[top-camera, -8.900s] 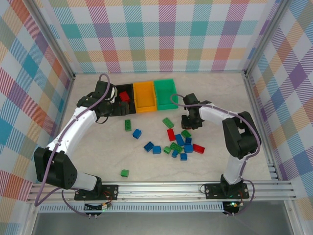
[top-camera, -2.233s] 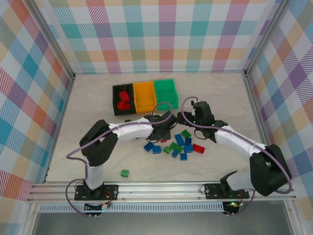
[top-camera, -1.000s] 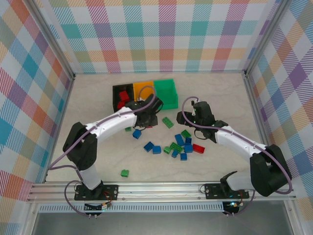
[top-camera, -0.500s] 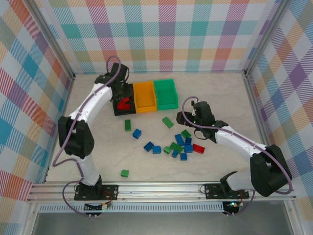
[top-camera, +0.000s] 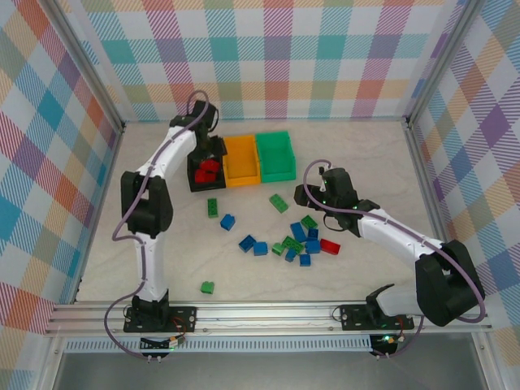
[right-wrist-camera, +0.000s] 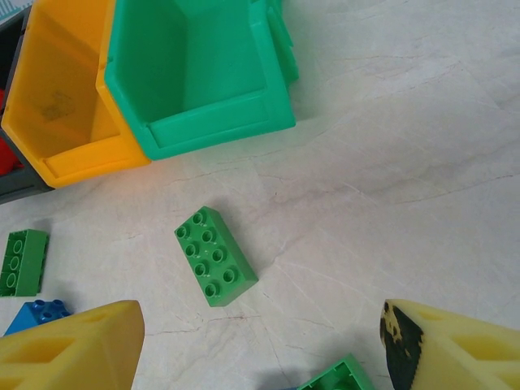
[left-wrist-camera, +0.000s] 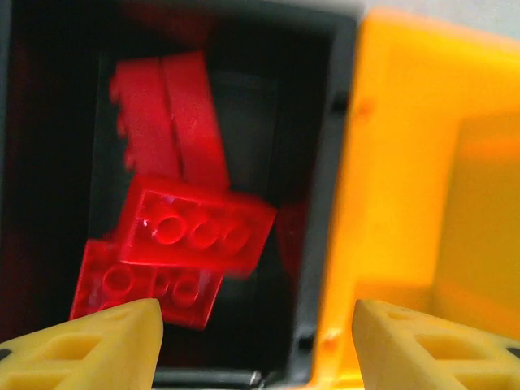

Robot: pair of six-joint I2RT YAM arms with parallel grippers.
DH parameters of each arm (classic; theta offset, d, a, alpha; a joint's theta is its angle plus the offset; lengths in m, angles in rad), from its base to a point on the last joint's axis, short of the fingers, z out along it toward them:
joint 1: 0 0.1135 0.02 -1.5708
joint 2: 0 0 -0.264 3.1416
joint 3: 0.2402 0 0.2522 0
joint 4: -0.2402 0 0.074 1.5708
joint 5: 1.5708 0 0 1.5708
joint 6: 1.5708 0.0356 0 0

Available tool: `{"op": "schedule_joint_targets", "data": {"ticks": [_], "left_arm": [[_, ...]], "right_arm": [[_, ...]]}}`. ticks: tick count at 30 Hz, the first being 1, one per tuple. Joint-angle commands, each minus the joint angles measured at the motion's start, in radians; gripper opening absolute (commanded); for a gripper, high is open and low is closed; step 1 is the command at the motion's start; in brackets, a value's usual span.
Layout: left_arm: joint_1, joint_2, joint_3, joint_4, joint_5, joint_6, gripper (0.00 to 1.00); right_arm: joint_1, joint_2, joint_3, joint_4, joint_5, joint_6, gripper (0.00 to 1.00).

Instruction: Sort the legos into containers by color

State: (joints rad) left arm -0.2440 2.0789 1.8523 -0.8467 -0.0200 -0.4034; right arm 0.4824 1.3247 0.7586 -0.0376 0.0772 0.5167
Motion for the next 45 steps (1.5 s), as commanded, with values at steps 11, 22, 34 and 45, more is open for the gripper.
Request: {"op": "schedule_joint_targets", "data": {"ticks": [11,22,34,45], "left_arm": [[-0.009,-0.741,-0.890,0.548,0.144,-0.034,0.64],[-0.009,-1.011,-1.172,0.715,0.147,0.025,0.66],[-0.011,-1.026,-1.276,0.796,0.228,0.101,0.66],[-0.012,-1.116,-1.345,0.840,0.234,0.085,0.66]], "right_arm": [[-0.008,0.013,-0.007,0.035,-0.037,0.019,0.77],[-0.015,-0.023,0.038,-0.172,-0.085,0.029,0.78],[-0.045,-0.170,-0.061,-0.616,-0.043,0.125,0.78],[-0.142,-0.187,-0.177,-0.603,-0.154,0.211,0.79]]}}
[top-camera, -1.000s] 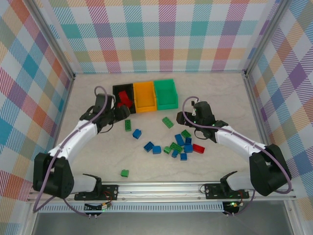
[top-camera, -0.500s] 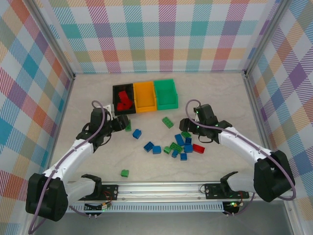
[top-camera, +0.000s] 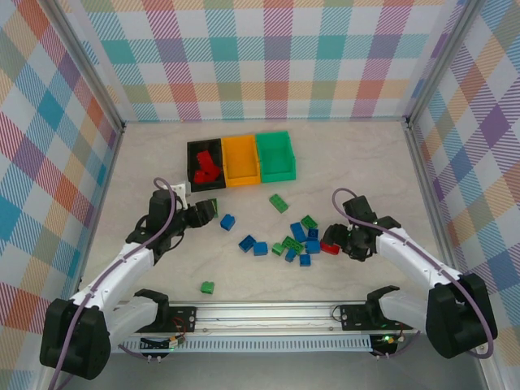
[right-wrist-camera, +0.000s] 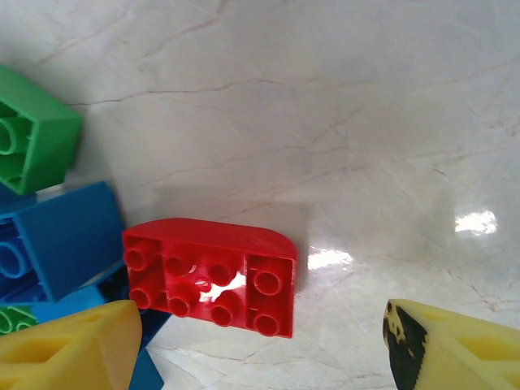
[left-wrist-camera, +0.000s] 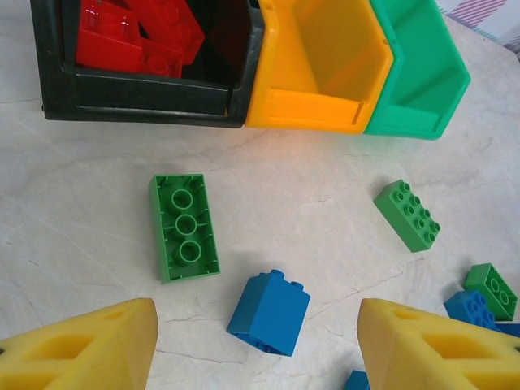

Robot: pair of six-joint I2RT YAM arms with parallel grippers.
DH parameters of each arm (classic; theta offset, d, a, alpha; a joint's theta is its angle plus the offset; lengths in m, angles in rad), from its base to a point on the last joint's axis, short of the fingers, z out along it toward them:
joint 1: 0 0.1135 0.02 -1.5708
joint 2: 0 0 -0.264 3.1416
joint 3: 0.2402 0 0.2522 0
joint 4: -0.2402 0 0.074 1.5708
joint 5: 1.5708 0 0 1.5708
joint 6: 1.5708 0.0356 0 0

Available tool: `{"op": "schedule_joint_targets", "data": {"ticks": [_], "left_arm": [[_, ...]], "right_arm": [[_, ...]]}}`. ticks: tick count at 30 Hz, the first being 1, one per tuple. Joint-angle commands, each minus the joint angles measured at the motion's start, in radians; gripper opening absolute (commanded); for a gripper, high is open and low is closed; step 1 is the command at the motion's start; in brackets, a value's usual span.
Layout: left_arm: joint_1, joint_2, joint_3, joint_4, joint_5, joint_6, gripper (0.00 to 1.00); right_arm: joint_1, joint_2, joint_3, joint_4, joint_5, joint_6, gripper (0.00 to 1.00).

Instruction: Sort the legos into containers by color

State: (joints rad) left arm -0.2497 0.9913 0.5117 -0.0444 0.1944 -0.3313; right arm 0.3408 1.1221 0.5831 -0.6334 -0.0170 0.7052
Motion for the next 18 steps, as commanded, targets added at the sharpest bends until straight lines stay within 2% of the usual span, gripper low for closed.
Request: {"op": "schedule_joint_targets", "data": {"ticks": [1,7,15,18], "left_arm": [[-0.006,-0.030,-0.007,0.041,0.024,0.012,0.66],[-0.007,-0.033,-0.007,0.028,0.029,0.012,0.66],[-0.007,-0.032,-0.010,0.019,0.013,0.018,0.66],[-0.006,-0.021,-0.007,0.021,0.013,0.020,0.66]], "right_arm": [[0.000,0.033,0.005,-0.003,-0.079,0.018,0.79],[0.001,0.155,0.027,0.082,-0.188,0.021,0.78],[0.003,0.272,0.109,0.090,-0.184,-0.017,0.78],[0.008,0.292,0.120,0.088,-0.172,-0.031,0.74]]}}
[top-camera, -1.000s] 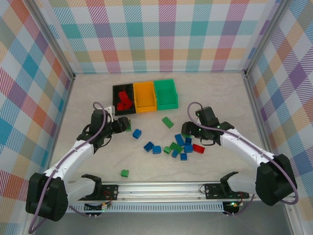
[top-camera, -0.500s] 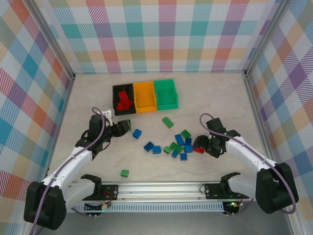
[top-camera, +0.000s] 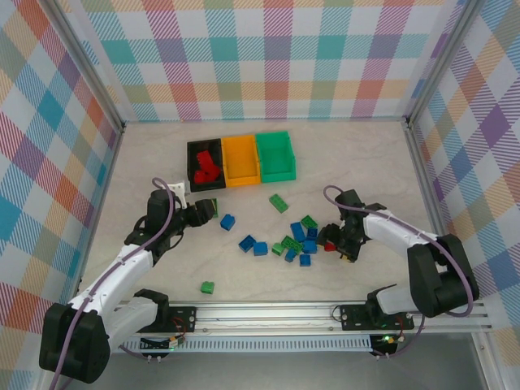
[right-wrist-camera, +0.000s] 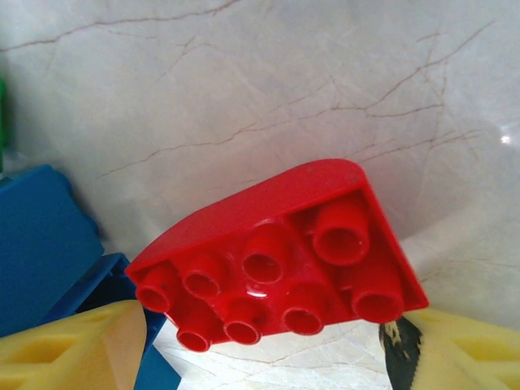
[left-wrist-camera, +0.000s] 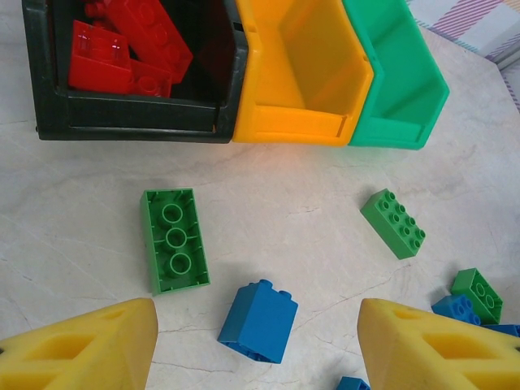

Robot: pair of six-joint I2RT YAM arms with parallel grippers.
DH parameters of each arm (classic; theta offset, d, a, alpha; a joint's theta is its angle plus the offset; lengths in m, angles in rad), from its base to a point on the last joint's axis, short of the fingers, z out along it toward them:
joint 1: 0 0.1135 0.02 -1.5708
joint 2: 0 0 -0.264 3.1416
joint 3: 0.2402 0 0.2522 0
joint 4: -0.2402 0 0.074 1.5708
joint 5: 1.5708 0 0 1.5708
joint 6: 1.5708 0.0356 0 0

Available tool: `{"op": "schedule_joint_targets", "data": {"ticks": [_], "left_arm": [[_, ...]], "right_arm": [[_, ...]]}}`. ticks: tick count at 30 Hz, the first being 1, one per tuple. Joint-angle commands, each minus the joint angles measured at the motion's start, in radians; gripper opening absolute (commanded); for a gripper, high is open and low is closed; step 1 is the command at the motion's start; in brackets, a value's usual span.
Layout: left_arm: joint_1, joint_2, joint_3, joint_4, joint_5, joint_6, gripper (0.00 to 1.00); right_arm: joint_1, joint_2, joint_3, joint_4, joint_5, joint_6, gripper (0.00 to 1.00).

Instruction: Sort the legos into containers by color

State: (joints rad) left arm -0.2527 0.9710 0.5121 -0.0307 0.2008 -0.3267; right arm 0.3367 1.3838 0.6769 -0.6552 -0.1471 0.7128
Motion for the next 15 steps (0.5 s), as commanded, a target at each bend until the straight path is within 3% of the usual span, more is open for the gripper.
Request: {"op": "schedule_joint_targets", "data": {"ticks": [1,10,15], "left_arm": [[-0.003,0.005,-0.007,0.008,0.006,0.016,0.66],[-0.003,0.060,0.002,0.024,0.021,0.014,0.66],[-0.003,0.053,0.002,0.020,0.017,0.014,0.66]], "right_arm": [[0.012,0.033,0.027,0.104,-0.028,-0.048,0.73],[0.012,0.004,0.047,0.073,0.036,-0.100,0.54],[0.010,-0.002,0.085,0.017,0.109,-0.128,0.64]]}}
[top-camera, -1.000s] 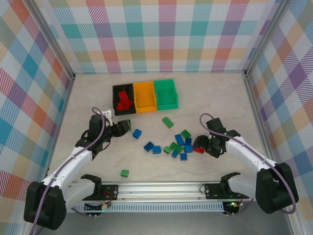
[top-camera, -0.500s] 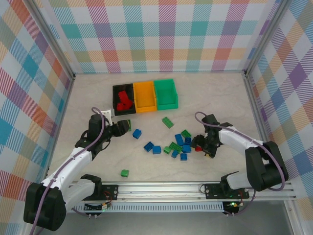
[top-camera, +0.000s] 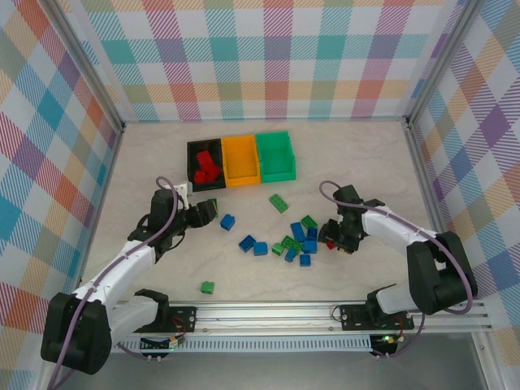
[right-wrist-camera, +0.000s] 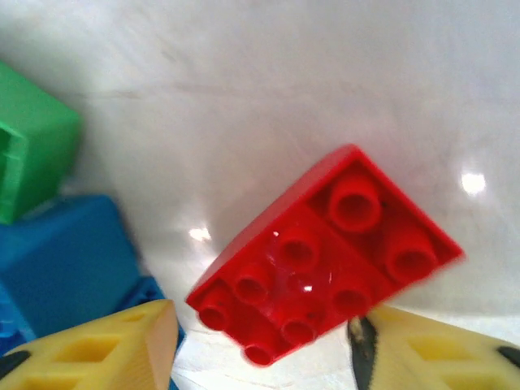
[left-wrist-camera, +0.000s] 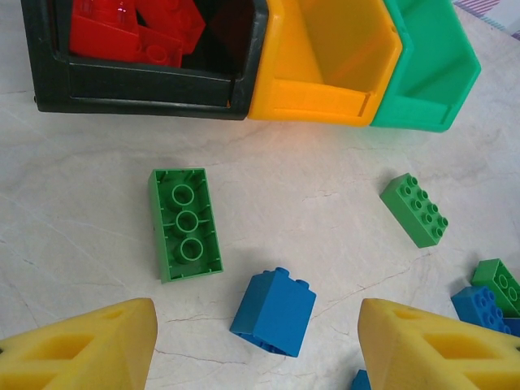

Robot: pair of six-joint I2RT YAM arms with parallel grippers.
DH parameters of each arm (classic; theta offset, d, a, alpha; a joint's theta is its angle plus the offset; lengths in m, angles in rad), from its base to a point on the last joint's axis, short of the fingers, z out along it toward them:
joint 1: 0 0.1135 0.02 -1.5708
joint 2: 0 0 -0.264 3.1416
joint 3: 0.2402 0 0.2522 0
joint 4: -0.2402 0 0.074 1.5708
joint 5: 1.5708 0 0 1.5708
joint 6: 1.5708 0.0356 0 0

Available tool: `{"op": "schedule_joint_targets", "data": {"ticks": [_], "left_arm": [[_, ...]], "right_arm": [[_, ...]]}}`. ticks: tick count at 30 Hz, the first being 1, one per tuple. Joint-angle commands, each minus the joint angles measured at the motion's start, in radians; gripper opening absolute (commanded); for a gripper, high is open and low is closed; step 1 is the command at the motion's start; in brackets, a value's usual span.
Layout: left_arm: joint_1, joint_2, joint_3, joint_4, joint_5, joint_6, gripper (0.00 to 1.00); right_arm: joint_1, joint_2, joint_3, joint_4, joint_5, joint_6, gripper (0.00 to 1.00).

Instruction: Sort the legos into containers by color

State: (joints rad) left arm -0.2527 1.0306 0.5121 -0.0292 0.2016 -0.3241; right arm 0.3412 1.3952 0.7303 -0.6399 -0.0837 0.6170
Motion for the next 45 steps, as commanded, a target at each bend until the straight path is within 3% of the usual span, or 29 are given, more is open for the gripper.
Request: {"op": "schedule_joint_targets", "data": {"ticks": [1,5,8,10,23,30,39,45], "left_arm": [[-0.003,-0.011,0.002,0.016,0.014,0.011,0.66],[-0.003,-0.017,0.002,0.013,0.019,0.011,0.66],[-0.003,-0.018,0.000,0.014,0.020,0.011,0.66],[-0.004,-0.017,0.000,0.016,0.022,0.010,0.66],[-0.003,-0.022,0.002,0.013,0.026,0.011,0.66],[-0.003,-0.021,0.008,-0.012,-0.011,0.007,0.66],[0.000,-0.020,0.022,-0.075,-0.149,-0.019,0.66],[0.019,0.003,0.022,-0.089,-0.197,-0.046,0.66]], "right_arm": [[0.005,-0.017,0.031,-0.001,0.049,-0.027,0.67],[0.005,-0.022,0.025,-0.007,0.070,-0.011,0.73],[0.005,-0.006,0.036,-0.002,0.089,-0.021,0.89],[0.005,0.011,0.050,0.004,0.103,-0.027,0.89],[0.005,0.111,0.085,0.042,0.103,-0.060,0.62],[0.007,0.066,0.077,0.037,0.095,-0.077,0.31],[0.030,-0.002,0.171,-0.017,0.063,-0.104,0.27],[0.101,-0.001,0.294,0.014,0.015,-0.118,0.28]]}}
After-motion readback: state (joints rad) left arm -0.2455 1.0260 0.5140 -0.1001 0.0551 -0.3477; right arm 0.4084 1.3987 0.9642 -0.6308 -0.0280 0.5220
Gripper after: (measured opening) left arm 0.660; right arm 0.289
